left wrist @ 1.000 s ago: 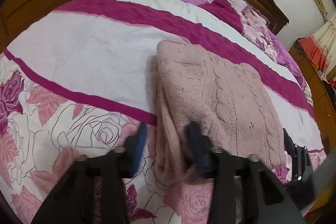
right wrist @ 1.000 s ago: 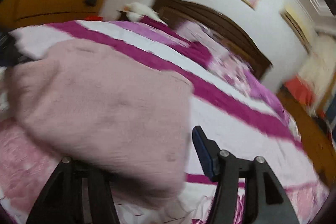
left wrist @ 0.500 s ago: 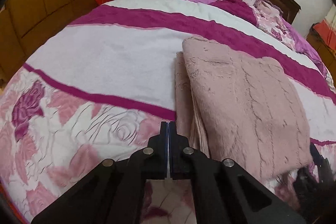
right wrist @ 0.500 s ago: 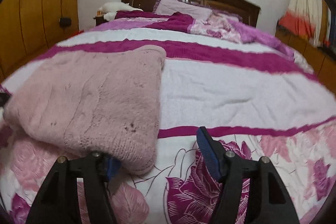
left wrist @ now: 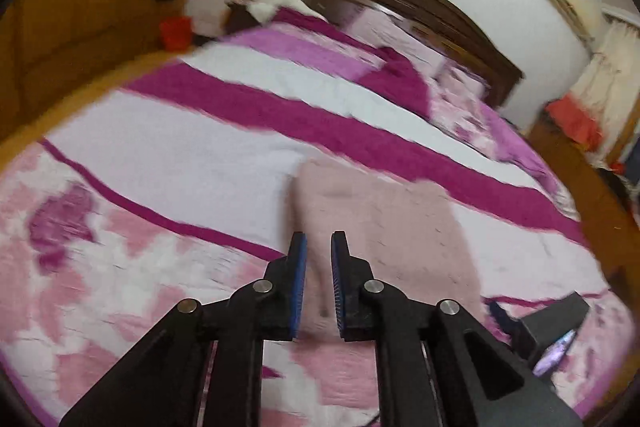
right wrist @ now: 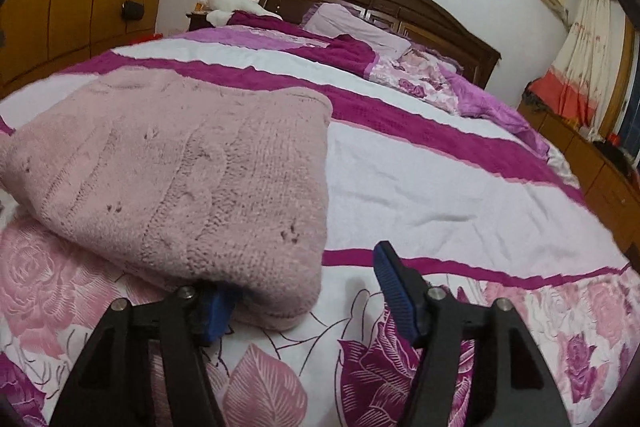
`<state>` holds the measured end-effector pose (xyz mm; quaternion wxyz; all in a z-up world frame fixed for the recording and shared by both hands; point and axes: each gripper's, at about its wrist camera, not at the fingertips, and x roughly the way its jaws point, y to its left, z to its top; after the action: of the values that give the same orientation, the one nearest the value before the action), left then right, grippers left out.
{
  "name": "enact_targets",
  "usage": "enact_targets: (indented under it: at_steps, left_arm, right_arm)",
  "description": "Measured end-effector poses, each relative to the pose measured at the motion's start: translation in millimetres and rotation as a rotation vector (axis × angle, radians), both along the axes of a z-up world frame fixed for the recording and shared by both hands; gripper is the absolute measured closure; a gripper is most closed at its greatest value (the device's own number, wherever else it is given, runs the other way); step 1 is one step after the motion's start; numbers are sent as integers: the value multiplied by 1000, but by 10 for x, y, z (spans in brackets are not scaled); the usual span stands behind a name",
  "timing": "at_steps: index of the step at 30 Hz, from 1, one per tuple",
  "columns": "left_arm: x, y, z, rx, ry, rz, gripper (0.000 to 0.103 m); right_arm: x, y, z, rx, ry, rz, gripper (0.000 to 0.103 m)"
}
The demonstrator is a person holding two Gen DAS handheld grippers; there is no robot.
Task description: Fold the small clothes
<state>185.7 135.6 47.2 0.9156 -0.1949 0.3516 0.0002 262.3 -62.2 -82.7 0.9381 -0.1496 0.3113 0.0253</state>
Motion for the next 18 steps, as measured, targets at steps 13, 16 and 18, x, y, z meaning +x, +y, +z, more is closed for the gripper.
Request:
enact_targets:
  at_steps: [13,16,18]
  left_arm:
    - [422,-479,-642,418,180,97,103]
    - [540,-119,-907,303,310,156,103]
    - [526,142,-977,112,331,173,103]
  right_arm:
    - [-69,-54,78,80,-2,101,76]
    - [-112,16,107,41,-25,111,77]
    - [-108,29,97,27,-26,116,77]
